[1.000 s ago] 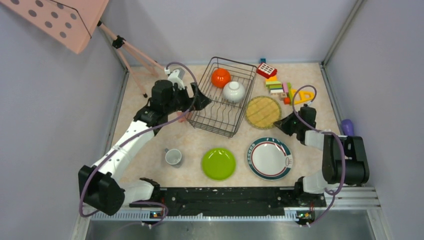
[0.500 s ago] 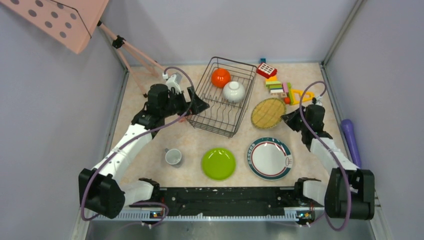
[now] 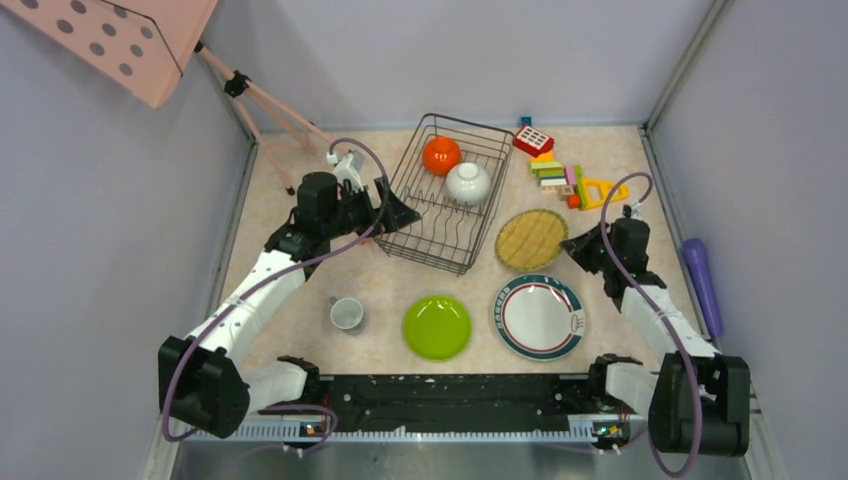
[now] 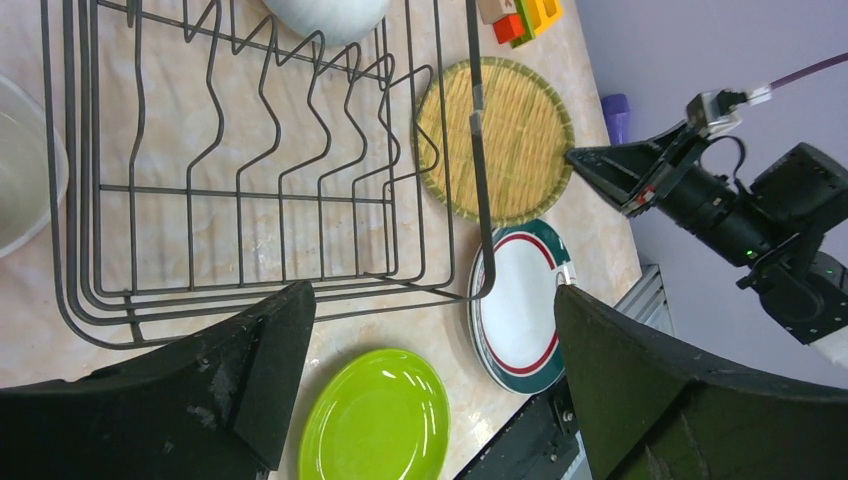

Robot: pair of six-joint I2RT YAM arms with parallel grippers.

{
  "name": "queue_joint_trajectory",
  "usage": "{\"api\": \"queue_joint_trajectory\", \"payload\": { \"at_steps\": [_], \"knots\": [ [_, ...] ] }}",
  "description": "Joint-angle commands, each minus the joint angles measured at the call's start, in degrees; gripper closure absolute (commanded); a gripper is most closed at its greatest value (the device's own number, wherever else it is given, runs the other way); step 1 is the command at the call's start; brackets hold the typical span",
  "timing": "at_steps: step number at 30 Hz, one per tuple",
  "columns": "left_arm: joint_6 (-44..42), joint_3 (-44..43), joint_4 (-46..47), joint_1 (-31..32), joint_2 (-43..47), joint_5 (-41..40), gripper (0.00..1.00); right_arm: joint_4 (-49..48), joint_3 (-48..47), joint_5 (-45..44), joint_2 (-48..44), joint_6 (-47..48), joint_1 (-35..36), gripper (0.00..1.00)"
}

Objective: Load the mixed dishes into the dish rack

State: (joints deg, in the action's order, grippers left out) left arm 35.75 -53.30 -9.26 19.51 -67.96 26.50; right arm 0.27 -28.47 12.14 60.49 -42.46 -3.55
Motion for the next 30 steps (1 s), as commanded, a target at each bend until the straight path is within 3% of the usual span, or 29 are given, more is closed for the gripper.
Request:
{"api": "queue_joint_trajectory", "payload": {
  "at_steps": [1, 5, 8, 11, 18, 20, 22, 26, 27, 30],
  "knots": [
    [-0.5, 0.8, 1.4, 0.1, 2.0, -0.1, 0.06, -5.8, 3.5, 1.7, 2.8, -1.6, -0.4, 1.0],
    [-0.8, 1.6, 1.0, 0.2, 3.1, -0.3, 0.06, -6.3, 3.2, 1.1, 6.5, 0.1, -0.4, 0.96],
    [-0.8, 2.1, 0.9, 0.2, 4.2, -0.7, 0.06, -8.2, 3.9, 1.9, 9.1, 0.0, -0.4, 0.65],
    [-0.2, 1.9, 1.0, 0.2, 4.8, -1.4, 0.06, -11.7, 5.5, 2.9, 10.8, -1.4, -0.4, 0.47],
    [0.0, 0.7, 0.6, 0.2, 5.0, -1.6, 0.05, -16.9, 6.6, 5.3, 15.8, -3.6, -0.4, 0.35],
    [0.0, 0.8, 0.6, 0.2, 5.1, -1.8, 0.05, -19.3, 7.2, 6.7, 17.2, -4.8, -0.4, 0.37],
    [0.1, 0.9, 0.6, 0.1, 5.1, -1.7, 0.05, -21.5, 7.6, 8.0, 18.3, -6.1, -0.4, 0.47],
    [-0.3, 0.9, 1.2, 0.2, 4.8, 0.1, 0.04, -20.5, 6.2, 8.9, 17.4, -5.6, -0.4, 0.95],
    [-0.8, 0.8, 1.4, 0.2, 4.7, 1.3, 0.02, -18.5, 5.5, 8.0, 16.3, -4.8, -0.4, 1.0],
    [-2.7, 0.0, 0.0, 0.0, 4.4, 2.1, 0.01, -12.2, 3.3, 4.1, 10.0, -2.6, -0.4, 1.0]
  ]
}}
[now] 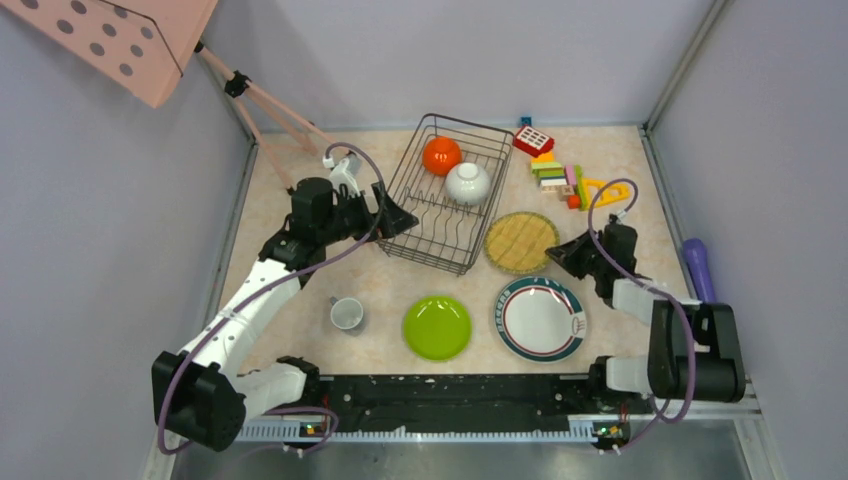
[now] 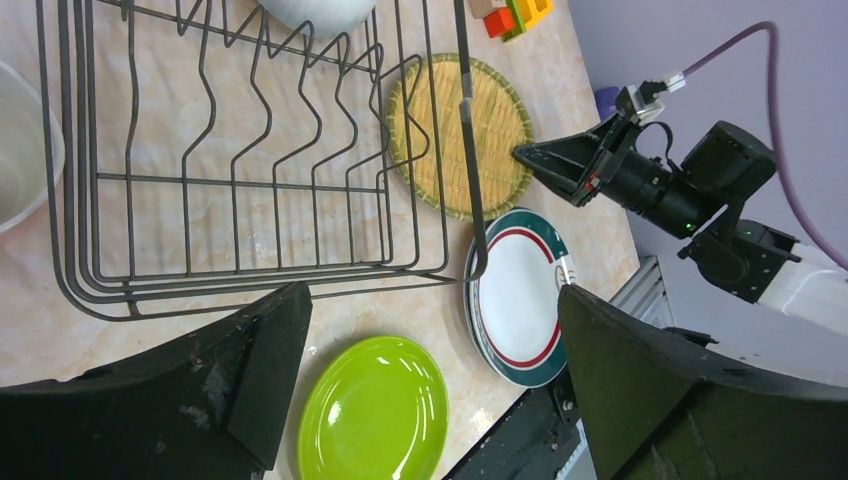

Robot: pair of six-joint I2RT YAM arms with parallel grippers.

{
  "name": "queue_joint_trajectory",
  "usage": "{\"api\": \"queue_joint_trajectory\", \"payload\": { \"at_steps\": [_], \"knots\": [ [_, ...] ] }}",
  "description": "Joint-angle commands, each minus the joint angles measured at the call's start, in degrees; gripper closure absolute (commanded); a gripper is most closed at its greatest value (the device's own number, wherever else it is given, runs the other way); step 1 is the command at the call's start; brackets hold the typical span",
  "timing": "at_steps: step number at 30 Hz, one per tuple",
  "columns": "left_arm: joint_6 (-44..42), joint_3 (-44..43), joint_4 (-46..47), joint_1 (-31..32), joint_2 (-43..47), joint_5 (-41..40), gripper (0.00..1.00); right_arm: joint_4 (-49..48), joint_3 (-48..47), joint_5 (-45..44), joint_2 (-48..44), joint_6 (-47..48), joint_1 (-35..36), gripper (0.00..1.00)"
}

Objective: Load the mixed dishes into the dish rack

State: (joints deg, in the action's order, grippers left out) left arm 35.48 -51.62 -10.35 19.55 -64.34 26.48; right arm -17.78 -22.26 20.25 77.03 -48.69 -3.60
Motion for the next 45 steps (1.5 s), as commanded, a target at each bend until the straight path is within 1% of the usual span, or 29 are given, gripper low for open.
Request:
{"api": "queue_joint_trajectory", "payload": {
  "at_steps": [1, 5, 8, 11, 14, 17, 20, 22, 25, 30, 32, 34, 36, 38, 39, 42, 43, 45],
  "knots": [
    [-3.0, -2.1, 0.5, -0.1, 0.7, 1.7, 0.01, 7.8, -3.6, -5.4, -9.0, 4.2, -0.4, 1.0],
    [-5.8, -2.1, 1.1, -0.5, 2.2, 3.6, 0.01, 15.7, -6.4, -9.4, -18.5, 6.9, -0.4, 1.0],
    [-5.0, 0.3, 5.9, -0.5, 3.9, 2.8, 0.01, 20.5, -9.7, -10.0, -23.8, 9.6, -0.4, 1.0],
    [-3.1, -0.2, 8.0, -0.5, 2.5, 4.9, 0.03, 23.3, -13.1, -6.5, -26.9, 10.9, -0.4, 1.0],
    [0.3, -1.9, 8.7, -0.4, -0.2, 7.1, 0.07, 23.7, -15.3, -0.9, -28.7, 10.8, -0.4, 1.0],
    [3.3, -2.9, 11.5, 0.2, -2.0, 9.6, 0.1, 24.6, -17.7, 3.6, -29.7, 11.0, -0.4, 1.0],
    [3.3, -3.7, 12.5, 1.9, -2.8, 8.7, 0.12, 26.2, -20.6, 7.7, -29.4, 11.8, -0.3, 1.0],
    [3.0, -4.1, 13.3, 3.3, -3.4, 7.5, 0.12, 24.7, -21.5, 12.7, -29.2, 11.8, -0.3, 1.0],
    [3.5, -4.2, 16.0, 5.1, -4.3, 5.9, 0.12, 20.1, -21.0, 18.8, -29.0, 9.5, -0.3, 1.0],
    [6.6, -5.3, 20.5, 6.3, -6.8, 5.6, 0.16, 16.4, -20.2, 21.5, -29.0, 7.7, 0.4, 1.0],
    [7.0, -6.3, 20.9, 6.9, -8.1, 5.7, 0.17, 17.0, -20.6, 20.9, -28.9, 8.1, 1.0, 1.0],
    [7.0, -7.1, 21.1, 7.6, -9.4, 5.6, 0.18, 20.5, -22.1, 17.8, -28.5, 9.1, 1.9, 1.0],
    [6.8, -7.5, 21.1, 7.9, -10.3, 4.9, 0.18, 26.2, -25.2, 11.9, -27.3, 11.1, 4.1, 1.0],
    [6.1, -7.6, 20.5, 8.0, -10.5, 3.7, 0.19, 32.5, -29.6, 4.2, -25.8, 12.4, 7.5, 1.0],
    [4.6, -7.7, 19.5, 7.9, -10.4, 2.6, 0.19, 35.6, -31.8, 0.5, -24.9, 12.5, 9.0, 1.0],
    [0.2, -7.7, 14.6, 8.0, -9.0, -2.0, 0.18, 40.3, -37.8, -6.8, -22.1, 12.2, 13.0, 1.0],
    [-0.8, -7.7, 13.7, 7.9, -8.4, -3.1, 0.16, 40.7, -39.0, -7.7, -21.3, 12.6, 14.1, 1.0],
    [-1.3, -7.4, 13.7, 7.9, -8.2, -3.2, 0.14, 38.6, -39.7, -4.8, -20.1, 13.6, 15.7, 1.0]
  ]
}}
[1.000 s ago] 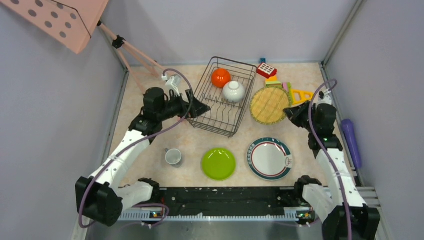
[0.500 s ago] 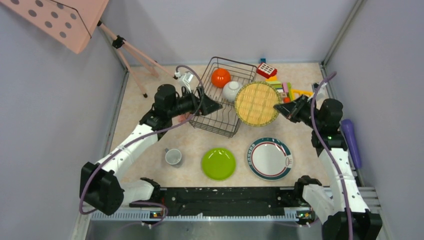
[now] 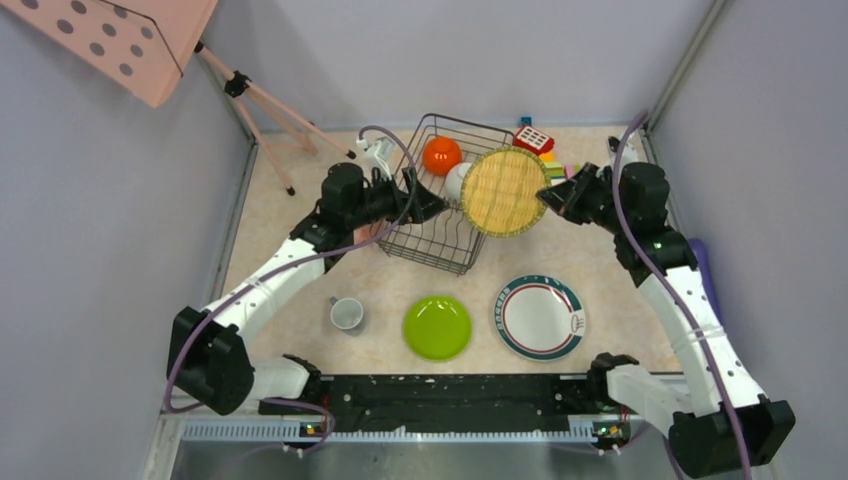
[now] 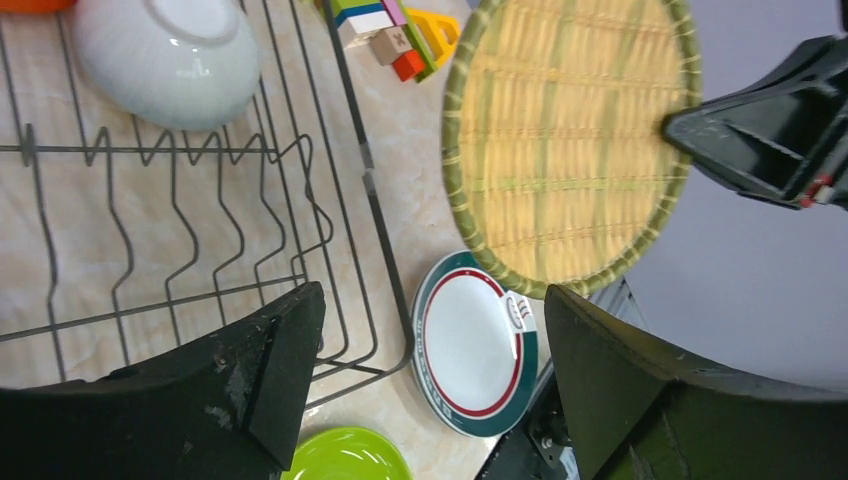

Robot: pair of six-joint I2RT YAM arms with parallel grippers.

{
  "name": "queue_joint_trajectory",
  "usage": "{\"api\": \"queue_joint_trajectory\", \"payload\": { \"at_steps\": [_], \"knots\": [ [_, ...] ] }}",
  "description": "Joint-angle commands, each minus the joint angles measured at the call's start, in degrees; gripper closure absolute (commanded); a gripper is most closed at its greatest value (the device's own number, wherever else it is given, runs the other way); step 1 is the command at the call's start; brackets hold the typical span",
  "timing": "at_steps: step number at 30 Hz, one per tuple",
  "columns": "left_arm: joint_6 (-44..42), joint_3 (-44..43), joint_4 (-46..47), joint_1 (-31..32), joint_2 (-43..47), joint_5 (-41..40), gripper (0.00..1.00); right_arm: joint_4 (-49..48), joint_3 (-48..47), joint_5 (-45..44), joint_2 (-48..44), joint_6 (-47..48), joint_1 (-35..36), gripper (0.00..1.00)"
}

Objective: Load the mixed dishes into the dish rack

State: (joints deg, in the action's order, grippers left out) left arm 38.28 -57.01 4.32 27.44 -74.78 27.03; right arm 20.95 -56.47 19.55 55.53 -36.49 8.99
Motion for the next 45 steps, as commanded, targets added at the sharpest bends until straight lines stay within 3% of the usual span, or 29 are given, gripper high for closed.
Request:
{"api": "queue_joint_trajectory", "payload": {
  "at_steps": [1, 17, 21, 27, 31, 33, 35, 36, 37, 38, 40, 45],
  "knots": [
    [-4.0, -2.1, -0.4, 0.1, 2.0, -3.2, 0.13, -1.6, -5.1, -3.0, 1.6, 1.1, 3.6, 1.0],
    [6.8, -4.0, 12.3, -0.8, -5.7, 5.2, 0.17, -10.7, -1.0, 7.3, 1.4, -1.8, 3.9, 1.0],
    [9.3, -4.7, 14.9, -0.8, -6.9, 7.4, 0.22, -12.3, 0.1, 9.1, 1.2, -2.3, 3.9, 1.0],
    [9.7, -5.0, 15.7, -0.9, -7.5, 8.0, 0.45, -14.4, 1.5, 10.9, 1.5, -3.2, 3.9, 1.0],
    [9.5, -4.5, 15.6, -1.9, -6.6, 7.5, 0.5, -14.8, 1.9, 11.3, 1.5, -3.3, 3.9, 1.0],
    [9.5, -4.4, 15.6, -2.4, -6.3, 7.8, 0.62, -15.0, 2.1, 11.4, 1.3, -3.2, 3.9, 1.0],
    [9.5, -4.6, 15.6, -2.6, -6.3, 8.5, 0.83, -15.2, 2.4, 11.6, 1.5, -3.2, 3.9, 1.0],
    [9.3, -4.9, 15.4, -2.7, -6.1, 8.8, 0.91, -15.3, 2.5, 11.9, 1.6, -3.2, 3.9, 0.98],
    [8.9, -5.1, 15.1, -2.9, -6.1, 9.0, 1.0, -15.4, 2.5, 12.1, 1.7, -3.1, 3.9, 0.88],
    [8.4, -5.4, 14.3, -3.2, -5.8, 9.0, 1.0, -14.9, 2.5, 11.8, 1.9, -2.9, 3.8, 0.72],
    [6.2, -6.0, 11.3, -4.1, -4.6, 7.5, 1.0, -13.3, 2.3, 10.1, 2.0, -2.2, 3.9, 0.56],
    [-4.2, -9.6, -3.5, -5.6, 0.0, -1.8, 1.0, -10.3, 2.1, 6.3, 1.9, -0.8, 3.8, 0.3]
  ]
}}
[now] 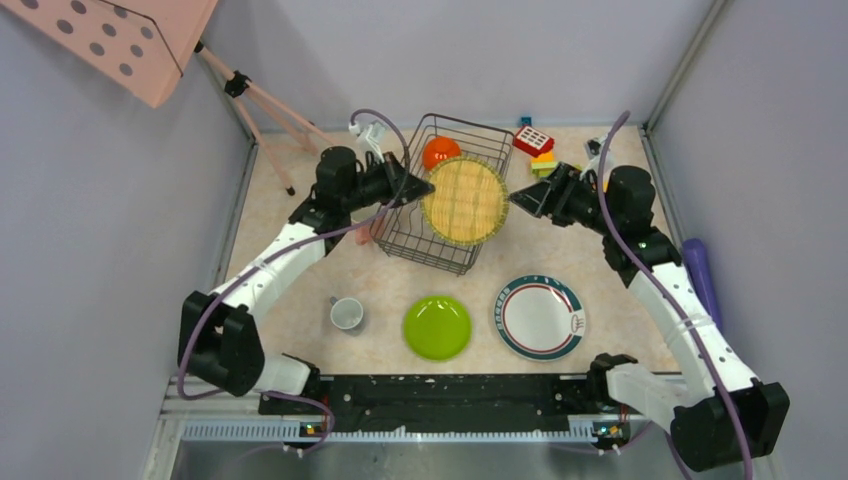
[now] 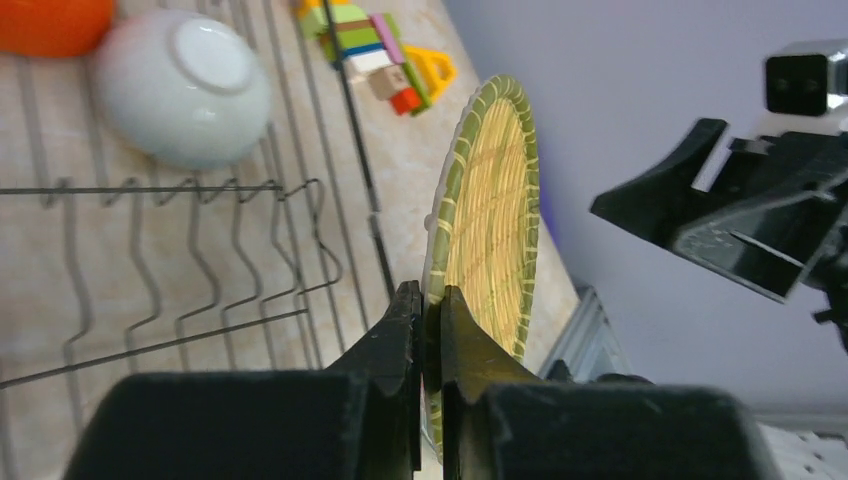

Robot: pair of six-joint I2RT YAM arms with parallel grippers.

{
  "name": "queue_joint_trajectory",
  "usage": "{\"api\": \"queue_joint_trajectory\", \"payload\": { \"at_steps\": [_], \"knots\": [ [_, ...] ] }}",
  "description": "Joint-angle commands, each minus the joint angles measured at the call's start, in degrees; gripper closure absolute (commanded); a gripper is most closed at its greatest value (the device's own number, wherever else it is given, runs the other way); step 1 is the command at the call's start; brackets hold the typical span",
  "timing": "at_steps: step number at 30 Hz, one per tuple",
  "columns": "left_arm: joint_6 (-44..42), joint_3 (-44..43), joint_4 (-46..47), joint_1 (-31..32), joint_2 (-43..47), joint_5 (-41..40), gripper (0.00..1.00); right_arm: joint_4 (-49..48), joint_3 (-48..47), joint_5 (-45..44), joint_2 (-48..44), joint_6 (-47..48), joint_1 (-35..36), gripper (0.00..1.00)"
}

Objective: Load the mixed dishes into the dish rack

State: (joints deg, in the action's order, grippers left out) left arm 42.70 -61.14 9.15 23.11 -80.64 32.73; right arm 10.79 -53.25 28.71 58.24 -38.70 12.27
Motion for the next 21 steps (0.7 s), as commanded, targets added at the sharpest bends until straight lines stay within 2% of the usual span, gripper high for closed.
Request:
{"api": "queue_joint_trajectory", "payload": {
  "at_steps": [1, 4, 9, 13, 17, 21],
  "knots": [
    [-10.1, -5.9, -10.8, -1.2, 6.7, -9.6, 1.0, 0.3, -1.1, -3.8, -0.9, 1.5, 0.6, 0.25],
    [-14.5, -7.7, -16.2, -1.3, 8.7, -15.4, 1.0, 1.9, -1.0, -6.2, -1.3, 2.4, 0.6, 0.19],
    [-24.3, -12.2, -26.4, -0.6, 9.9, -31.4, 1.0, 3.1, -0.1, -9.8, -2.8, 3.7, 0.6, 0.18],
    [-30.0, -13.4, -30.2, 1.3, 10.0, -44.2, 1.0, 3.9, 1.5, -12.6, -3.5, 4.4, 0.6, 0.18],
    [-33.8, -13.0, -30.3, 2.5, 9.7, -50.9, 1.0, 3.8, 2.5, -12.8, -3.7, 4.2, 0.6, 0.18],
    [-35.8, -13.1, -29.7, 2.9, 8.1, -52.7, 1.0, 3.9, 2.5, -13.0, -4.0, 4.2, 0.6, 0.18]
  ]
}}
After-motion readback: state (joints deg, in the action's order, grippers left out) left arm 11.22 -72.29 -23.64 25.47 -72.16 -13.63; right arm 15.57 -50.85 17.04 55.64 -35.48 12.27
